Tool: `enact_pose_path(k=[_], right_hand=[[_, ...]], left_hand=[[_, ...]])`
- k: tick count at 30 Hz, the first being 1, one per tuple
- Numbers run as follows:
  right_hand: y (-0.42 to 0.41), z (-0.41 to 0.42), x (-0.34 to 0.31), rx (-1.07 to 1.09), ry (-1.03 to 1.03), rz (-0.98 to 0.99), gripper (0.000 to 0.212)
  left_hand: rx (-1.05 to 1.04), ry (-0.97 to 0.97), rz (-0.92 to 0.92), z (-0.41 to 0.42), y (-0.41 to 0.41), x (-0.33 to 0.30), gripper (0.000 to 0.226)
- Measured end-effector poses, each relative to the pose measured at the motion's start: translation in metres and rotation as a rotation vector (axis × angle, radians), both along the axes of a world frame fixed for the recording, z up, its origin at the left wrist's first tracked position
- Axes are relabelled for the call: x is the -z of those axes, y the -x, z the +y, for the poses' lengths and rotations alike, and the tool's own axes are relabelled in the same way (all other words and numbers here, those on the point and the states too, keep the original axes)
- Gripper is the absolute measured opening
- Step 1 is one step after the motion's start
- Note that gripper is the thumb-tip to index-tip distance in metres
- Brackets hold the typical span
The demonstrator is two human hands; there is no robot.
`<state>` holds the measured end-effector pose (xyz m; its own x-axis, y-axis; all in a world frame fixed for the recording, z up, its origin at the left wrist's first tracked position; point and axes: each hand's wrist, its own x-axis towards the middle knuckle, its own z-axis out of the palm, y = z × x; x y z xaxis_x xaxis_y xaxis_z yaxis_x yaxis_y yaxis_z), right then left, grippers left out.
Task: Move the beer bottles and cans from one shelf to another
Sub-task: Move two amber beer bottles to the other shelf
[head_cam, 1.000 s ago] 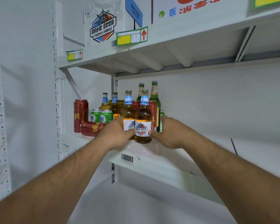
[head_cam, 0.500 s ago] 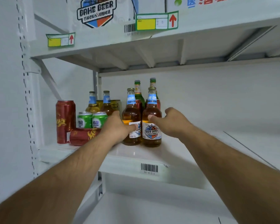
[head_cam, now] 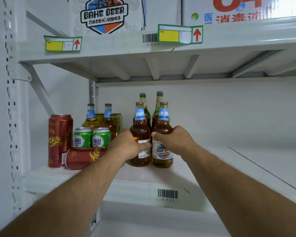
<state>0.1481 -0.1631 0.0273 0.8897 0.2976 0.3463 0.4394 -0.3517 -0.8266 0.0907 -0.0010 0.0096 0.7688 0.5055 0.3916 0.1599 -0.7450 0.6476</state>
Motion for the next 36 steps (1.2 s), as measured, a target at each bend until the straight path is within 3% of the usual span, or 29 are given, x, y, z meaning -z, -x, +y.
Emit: enact_pose_path(k=[4,6,14,21,28,33,36], right_hand=[[-0.007,0.005,0.004,0.041,-0.023,0.004,0.045],[-0.01,0.005,0.005,0.062,-0.036,0.003,0.049],[-0.011,0.006,0.008,0.156,-0.035,-0.048,0.055],[-0.008,-0.007,0.0,0.229,-0.054,-0.097,0.06],[0.0,-0.038,-0.02,0.276,-0.123,-0.099,0.056],[0.007,-0.074,-0.026,0.343,-0.137,-0.11,0.057],[0.01,-0.101,-0.026,0.377,-0.142,-0.111,0.059]], left_hand=[[0.021,-0.015,0.034,0.001,-0.006,0.001,0.102],[0.027,0.008,0.023,0.002,-0.009,0.002,0.107],[0.017,0.069,-0.015,-0.001,-0.003,0.0,0.081],[0.083,0.039,-0.068,0.002,0.001,0.001,0.087],[0.235,0.102,-0.175,-0.014,-0.003,-0.003,0.073],[0.383,0.172,-0.193,-0.044,-0.01,-0.004,0.042],[0.437,0.191,-0.198,-0.07,-0.01,-0.006,0.046]])
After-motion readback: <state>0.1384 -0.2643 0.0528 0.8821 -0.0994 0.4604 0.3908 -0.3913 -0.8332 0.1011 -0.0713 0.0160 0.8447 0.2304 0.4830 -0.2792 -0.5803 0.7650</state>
